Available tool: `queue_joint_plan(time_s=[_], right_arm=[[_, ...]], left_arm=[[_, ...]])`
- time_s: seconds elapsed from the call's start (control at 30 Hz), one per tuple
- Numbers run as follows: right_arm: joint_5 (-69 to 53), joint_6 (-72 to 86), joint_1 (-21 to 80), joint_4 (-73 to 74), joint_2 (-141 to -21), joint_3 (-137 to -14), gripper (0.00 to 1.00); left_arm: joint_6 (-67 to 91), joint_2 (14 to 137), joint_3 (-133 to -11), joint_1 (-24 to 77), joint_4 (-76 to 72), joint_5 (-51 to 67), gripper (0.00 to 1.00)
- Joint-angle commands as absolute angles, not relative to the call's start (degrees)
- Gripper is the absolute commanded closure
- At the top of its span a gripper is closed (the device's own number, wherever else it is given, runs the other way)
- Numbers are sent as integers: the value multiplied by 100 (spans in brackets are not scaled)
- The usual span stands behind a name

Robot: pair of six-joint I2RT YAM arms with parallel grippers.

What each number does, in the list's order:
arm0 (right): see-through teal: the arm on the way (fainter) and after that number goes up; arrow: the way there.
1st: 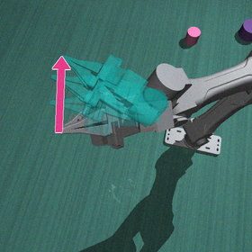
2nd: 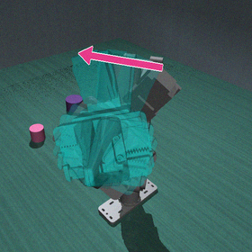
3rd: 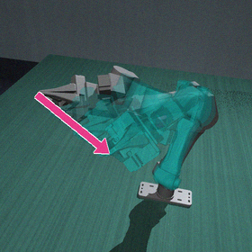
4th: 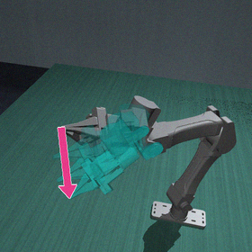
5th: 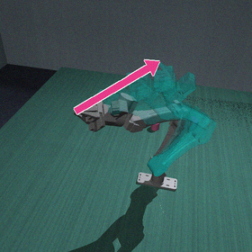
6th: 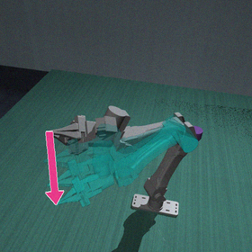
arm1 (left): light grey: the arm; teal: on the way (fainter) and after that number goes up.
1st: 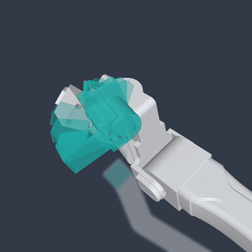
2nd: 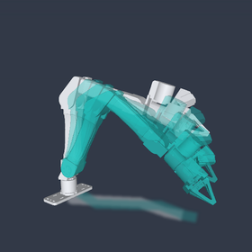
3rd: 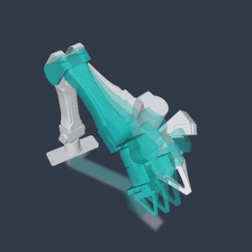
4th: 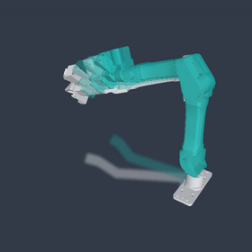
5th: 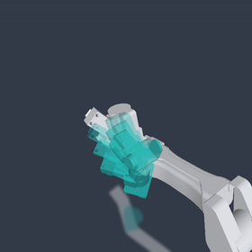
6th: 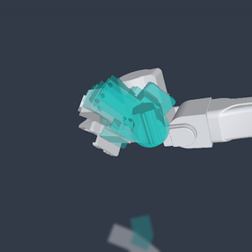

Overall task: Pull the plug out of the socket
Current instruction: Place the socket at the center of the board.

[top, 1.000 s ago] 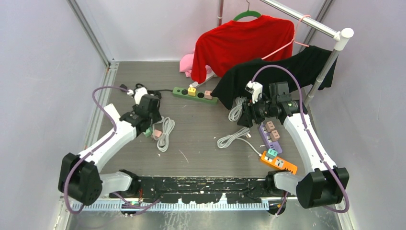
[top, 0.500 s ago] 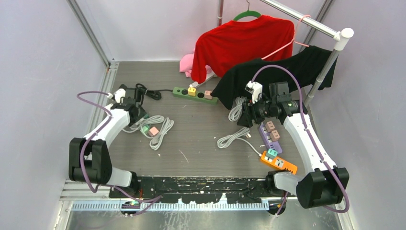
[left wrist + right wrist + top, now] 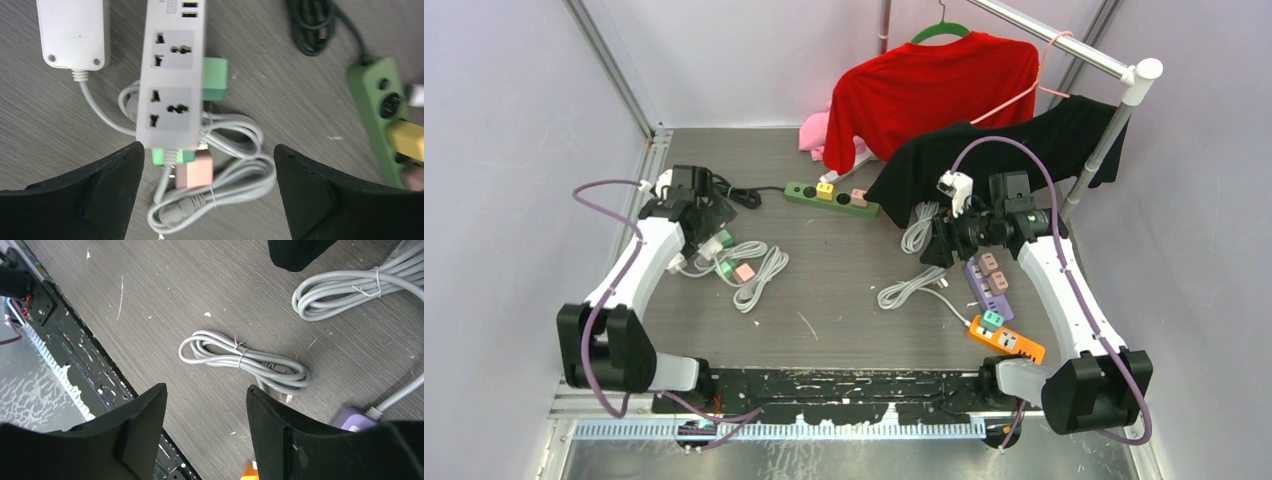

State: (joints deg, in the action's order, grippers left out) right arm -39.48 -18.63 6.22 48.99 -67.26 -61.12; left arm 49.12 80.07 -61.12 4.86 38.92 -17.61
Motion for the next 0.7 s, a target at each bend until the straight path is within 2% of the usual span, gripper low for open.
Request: queue_joint_plan(time_s=[0.0, 0.23, 0.33, 0.47, 0.53, 0.67], right_arm=[[-4524, -2252, 465, 5085, -6617, -6192, 35], [-5012, -2916, 196, 5511, -6527, -6152, 35], [-5256, -3525, 34, 5659, -6368, -5945, 34], [-5267, -4764, -46, 5883, -5972, -5378, 30], [-5210, -5430, -81, 6019, -5760, -5130, 24], [-4721, -5771, -105, 5873, -5480, -4660, 19]], left_arm=[[4859, 7058, -6524, 475, 4303, -1273, 0], [4081, 5875, -6523, 475, 4210, -231, 1], [3310, 5462, -6200, 483, 3563, 1184, 1], [2772, 5010, -5412, 659, 2274, 3293, 8], [2596, 4916, -5139, 805, 2084, 3603, 10], [1862, 4846, -4781, 1110, 2431, 3159, 11]])
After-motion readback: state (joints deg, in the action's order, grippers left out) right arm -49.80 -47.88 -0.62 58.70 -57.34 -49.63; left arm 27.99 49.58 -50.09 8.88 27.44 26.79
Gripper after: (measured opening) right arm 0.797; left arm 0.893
